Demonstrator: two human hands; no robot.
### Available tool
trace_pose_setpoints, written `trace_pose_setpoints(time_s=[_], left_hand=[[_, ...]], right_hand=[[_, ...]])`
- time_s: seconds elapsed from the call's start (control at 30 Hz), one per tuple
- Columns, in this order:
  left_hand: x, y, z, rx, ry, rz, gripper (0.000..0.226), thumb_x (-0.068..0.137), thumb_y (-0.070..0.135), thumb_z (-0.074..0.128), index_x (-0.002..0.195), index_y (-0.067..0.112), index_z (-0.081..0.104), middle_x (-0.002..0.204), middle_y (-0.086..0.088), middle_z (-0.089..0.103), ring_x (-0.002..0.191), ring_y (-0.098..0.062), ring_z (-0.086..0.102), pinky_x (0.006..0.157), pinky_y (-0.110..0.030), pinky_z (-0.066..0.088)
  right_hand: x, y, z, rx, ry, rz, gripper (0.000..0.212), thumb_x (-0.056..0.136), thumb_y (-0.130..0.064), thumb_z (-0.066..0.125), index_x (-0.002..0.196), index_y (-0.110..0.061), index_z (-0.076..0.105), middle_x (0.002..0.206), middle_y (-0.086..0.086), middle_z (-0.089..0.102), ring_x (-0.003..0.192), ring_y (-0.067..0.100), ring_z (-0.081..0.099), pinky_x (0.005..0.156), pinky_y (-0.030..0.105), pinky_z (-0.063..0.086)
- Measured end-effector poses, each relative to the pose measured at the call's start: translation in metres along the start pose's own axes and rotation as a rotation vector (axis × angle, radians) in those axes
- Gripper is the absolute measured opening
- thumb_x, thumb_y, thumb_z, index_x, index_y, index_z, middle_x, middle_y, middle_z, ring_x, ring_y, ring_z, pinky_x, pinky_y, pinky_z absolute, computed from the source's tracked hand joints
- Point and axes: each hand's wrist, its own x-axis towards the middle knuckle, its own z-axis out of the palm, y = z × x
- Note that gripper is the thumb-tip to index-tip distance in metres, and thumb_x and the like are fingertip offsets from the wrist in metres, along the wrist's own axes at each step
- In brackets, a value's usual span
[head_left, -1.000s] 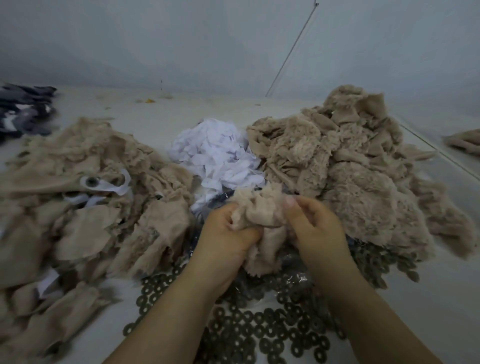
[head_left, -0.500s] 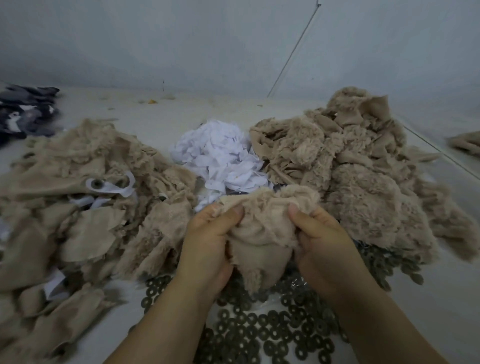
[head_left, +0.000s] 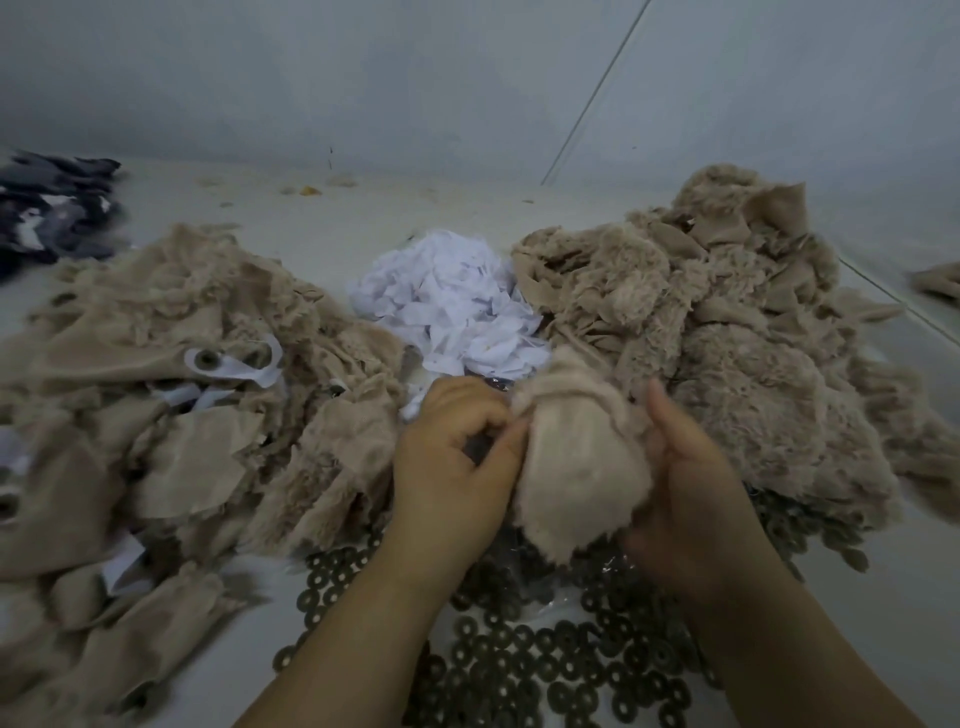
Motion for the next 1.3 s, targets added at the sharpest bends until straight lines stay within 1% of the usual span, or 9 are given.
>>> trace_pose_setpoints(time_s=[0.17,0.3,0.4,0.5,0.7,0.83,1.0,1.17,1.3], left_hand=[[0.0,0.009,-0.001,-0.034,0.062,-0.023,0.028,0.096,0.027,0.052,0.071,0.017,0.05,0.065,0.004,0.048,0.058,-0.005,0.046,0.054,-0.017,0.037],[0.003,0.011,-0.001,-0.053,0.045,-0.043,0.026,0.097,0.022,0.054,0.072,0.016,0.054,0.067,0.005,0.051,0.059,-0.002,0.047,0.055,-0.011,0.036],[0.004,0.01,0.001,-0.105,0.008,-0.091,0.028,0.097,0.025,0.054,0.071,0.016,0.059,0.064,0.01,0.053,0.06,-0.001,0.05,0.057,-0.013,0.039],[0.003,0.006,0.003,-0.116,-0.031,-0.083,0.022,0.094,0.024,0.058,0.08,0.01,0.066,0.072,0.006,0.059,0.069,-0.01,0.056,0.064,-0.026,0.047],[0.001,0.001,-0.001,-0.176,-0.122,-0.042,0.026,0.076,0.031,0.076,0.092,0.013,0.065,0.087,0.002,0.058,0.081,-0.011,0.056,0.071,-0.021,0.047],[0.001,-0.005,0.001,-0.122,-0.034,-0.059,0.008,0.084,0.016,0.07,0.079,0.011,0.069,0.075,0.002,0.062,0.072,-0.01,0.058,0.068,-0.022,0.046],[0.003,-0.004,-0.004,-0.457,-0.054,-0.395,0.026,0.091,0.018,0.059,0.067,0.024,0.063,0.05,0.009,0.049,0.042,-0.005,0.041,0.041,-0.02,0.035],[0.006,-0.002,-0.003,-0.264,-0.051,-0.297,0.018,0.088,0.029,0.059,0.071,0.026,0.063,0.062,0.008,0.056,0.057,-0.006,0.049,0.054,-0.024,0.043],[0.01,0.002,-0.006,-0.339,-0.013,-0.343,0.027,0.091,0.033,0.054,0.07,0.016,0.059,0.064,0.006,0.052,0.06,-0.006,0.046,0.055,-0.024,0.041]], right_hand=[[-0.004,0.013,0.008,-0.105,-0.175,-0.093,0.082,0.087,-0.059,0.055,0.141,0.002,0.045,0.137,0.022,0.058,0.13,0.035,0.054,0.109,0.049,0.044],[-0.006,0.024,0.009,-0.318,-0.112,-0.121,0.049,0.071,-0.029,0.083,0.111,-0.005,0.069,0.108,0.014,0.074,0.102,0.027,0.072,0.081,0.033,0.059],[-0.003,0.029,0.007,-0.439,-0.02,-0.169,0.03,0.083,-0.031,0.07,0.105,-0.012,0.077,0.109,0.016,0.074,0.105,0.034,0.07,0.086,0.041,0.059],[0.001,0.031,0.005,-0.265,0.016,-0.162,0.029,0.088,-0.028,0.057,0.097,-0.011,0.079,0.107,0.017,0.075,0.101,0.03,0.072,0.08,0.034,0.06],[0.003,0.03,0.003,-0.115,0.058,-0.148,0.04,0.089,-0.029,0.055,0.114,0.0,0.07,0.117,0.024,0.069,0.111,0.035,0.068,0.092,0.041,0.058],[0.003,0.03,0.005,-0.154,0.103,-0.201,0.038,0.09,-0.031,0.054,0.109,-0.005,0.073,0.116,0.018,0.072,0.109,0.03,0.069,0.092,0.038,0.057],[0.008,0.034,0.006,-0.194,0.133,-0.178,0.035,0.101,-0.03,0.045,0.112,-0.011,0.073,0.118,0.014,0.072,0.111,0.029,0.069,0.092,0.038,0.057],[0.007,0.03,0.018,-0.253,0.001,-0.141,0.038,0.085,-0.041,0.064,0.106,-0.012,0.076,0.114,0.017,0.073,0.111,0.031,0.069,0.088,0.037,0.058],[0.016,0.026,0.033,-0.304,0.026,-0.149,0.033,0.083,-0.032,0.068,0.101,-0.007,0.076,0.107,0.018,0.074,0.104,0.032,0.072,0.086,0.042,0.06]])
